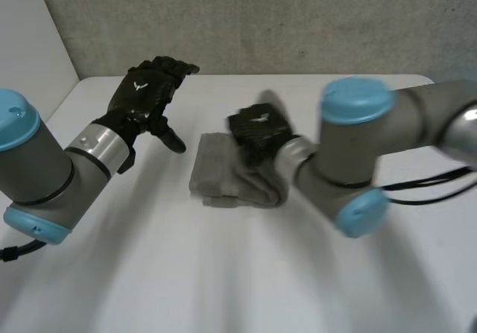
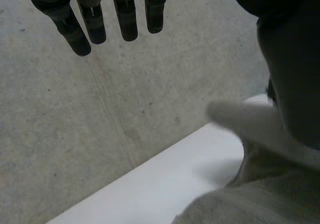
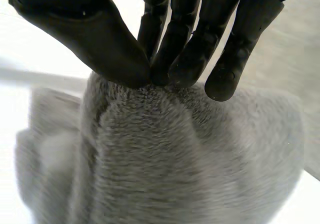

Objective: Fold the towel.

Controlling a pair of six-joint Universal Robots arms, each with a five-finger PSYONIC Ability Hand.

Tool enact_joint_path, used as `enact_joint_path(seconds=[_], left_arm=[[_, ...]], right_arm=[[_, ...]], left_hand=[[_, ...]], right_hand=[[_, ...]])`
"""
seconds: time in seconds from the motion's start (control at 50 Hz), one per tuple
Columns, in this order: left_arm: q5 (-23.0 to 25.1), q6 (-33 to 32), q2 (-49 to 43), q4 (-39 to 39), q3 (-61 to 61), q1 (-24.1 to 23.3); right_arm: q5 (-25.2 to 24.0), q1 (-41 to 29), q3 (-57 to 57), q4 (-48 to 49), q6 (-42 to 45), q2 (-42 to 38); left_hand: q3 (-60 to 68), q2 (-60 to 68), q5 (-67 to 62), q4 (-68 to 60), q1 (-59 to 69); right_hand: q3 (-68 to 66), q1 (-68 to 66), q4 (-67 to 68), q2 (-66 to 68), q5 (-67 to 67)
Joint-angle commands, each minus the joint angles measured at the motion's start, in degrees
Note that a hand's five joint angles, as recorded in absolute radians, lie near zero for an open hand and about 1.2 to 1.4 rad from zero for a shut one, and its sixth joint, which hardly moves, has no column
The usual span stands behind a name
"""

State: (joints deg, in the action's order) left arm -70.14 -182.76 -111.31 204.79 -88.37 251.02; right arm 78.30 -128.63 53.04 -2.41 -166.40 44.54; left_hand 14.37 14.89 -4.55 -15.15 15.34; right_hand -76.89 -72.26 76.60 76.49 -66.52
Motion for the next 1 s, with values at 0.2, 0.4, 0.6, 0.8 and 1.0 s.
enact_joint_path(seconds=[0.2,0.4,0.6,0.8,1.0], left_arm=[[-0.5,0.0,-5.5,0.1,4.8,-0.1],[-0.6,-0.1,-7.7,0.0,6.6,-1.1],[-1.1,0.1,-7.8,0.0,8.1,-2.5],[-1.2,0.1,-10.1,-0.7,11.6,-5.4],[-1.2,0.0,-12.1,-0.9,11.2,-6.5]], right_arm=[[5.0,-10.3,-21.0,-11.1,0.3,-18.7],[10.2,-5.4,-10.2,-11.6,0.1,-5.7],[10.4,-0.5,1.1,-9.1,0.1,5.2],[10.4,5.5,10.2,-7.5,-2.6,11.0],[10.1,7.7,15.0,-3.2,-6.3,12.2]], left_hand=[[-3.0,-3.5,3.2,3.8,-3.9],[-2.8,-3.3,3.0,3.6,-3.8],[-2.5,-3.0,2.6,3.3,-3.4],[-2.1,-2.7,2.3,2.9,-3.1],[-1.3,-1.8,1.5,2.1,-2.3]], right_hand=[[25.9,21.3,-25.6,-25.5,25.5],[34.3,29.7,-34.1,-33.9,34.0],[39.4,34.8,-39.1,-39.0,39.0],[48.1,43.5,-47.8,-47.7,47.8],[47.8,43.2,-47.5,-47.4,47.4]])
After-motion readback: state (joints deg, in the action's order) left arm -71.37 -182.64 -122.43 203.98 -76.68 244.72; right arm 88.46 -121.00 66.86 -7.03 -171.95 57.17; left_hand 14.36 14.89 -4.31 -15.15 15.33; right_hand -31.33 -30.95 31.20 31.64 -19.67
